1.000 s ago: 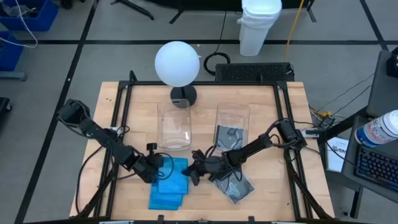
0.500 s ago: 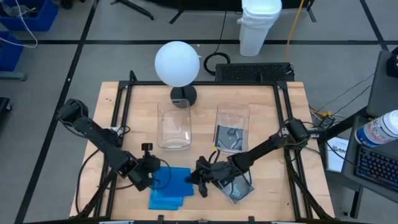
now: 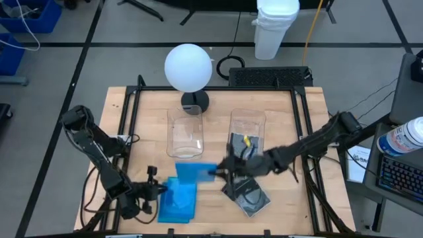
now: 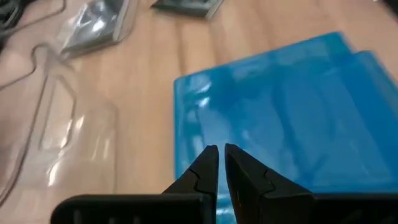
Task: Pick & place jewel cases by type
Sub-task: Put the blue CD case into the left transparent bin
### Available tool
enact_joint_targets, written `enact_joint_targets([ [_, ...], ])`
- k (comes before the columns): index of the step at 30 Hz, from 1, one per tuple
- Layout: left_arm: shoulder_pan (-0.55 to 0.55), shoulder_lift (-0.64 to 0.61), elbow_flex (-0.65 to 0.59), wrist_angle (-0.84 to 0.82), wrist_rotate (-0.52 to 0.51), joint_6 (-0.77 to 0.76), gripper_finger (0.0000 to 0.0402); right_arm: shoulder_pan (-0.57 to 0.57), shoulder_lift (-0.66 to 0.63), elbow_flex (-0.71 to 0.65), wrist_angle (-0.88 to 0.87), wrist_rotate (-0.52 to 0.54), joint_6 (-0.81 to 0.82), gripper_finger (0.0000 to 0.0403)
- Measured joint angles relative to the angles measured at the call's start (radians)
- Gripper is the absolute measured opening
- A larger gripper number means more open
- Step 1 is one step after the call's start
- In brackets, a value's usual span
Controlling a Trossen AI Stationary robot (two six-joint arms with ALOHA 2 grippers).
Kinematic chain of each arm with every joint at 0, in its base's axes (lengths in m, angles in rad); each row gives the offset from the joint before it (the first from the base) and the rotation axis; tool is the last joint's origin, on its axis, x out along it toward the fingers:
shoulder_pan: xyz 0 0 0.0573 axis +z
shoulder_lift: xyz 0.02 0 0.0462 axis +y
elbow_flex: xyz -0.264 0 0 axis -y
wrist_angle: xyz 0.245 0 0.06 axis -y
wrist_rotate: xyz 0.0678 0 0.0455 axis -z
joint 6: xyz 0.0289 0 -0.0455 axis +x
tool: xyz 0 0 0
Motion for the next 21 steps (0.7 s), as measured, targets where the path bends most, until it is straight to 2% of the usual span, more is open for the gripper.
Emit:
enact_joint_targets([
  [5,-0.028,0.0,-0.008,0.06,-0.003,0.039,0.0037,-0.117,-0.03,0.027,-0.07,-0.038,0.009,0.0027],
  [10,-0.046,0.0,-0.009,0.045,0.011,0.035,0.0037,-0.206,0.028,0.142,-0.228,-0.113,0.016,0.0027],
  [14,-0.063,0.0,-0.009,0.039,0.019,0.028,0.0037,-0.279,0.092,0.298,-0.395,-0.19,0.086,0.0027],
  [19,-0.079,0.0,-0.009,0.031,0.019,0.01,0.0037,-0.375,0.206,0.526,-0.69,-0.211,0.178,0.0032],
  [21,-0.085,0.0,-0.009,0.029,0.019,0.008,0.0037,-0.407,0.251,0.579,-0.724,-0.218,0.236,0.0032],
])
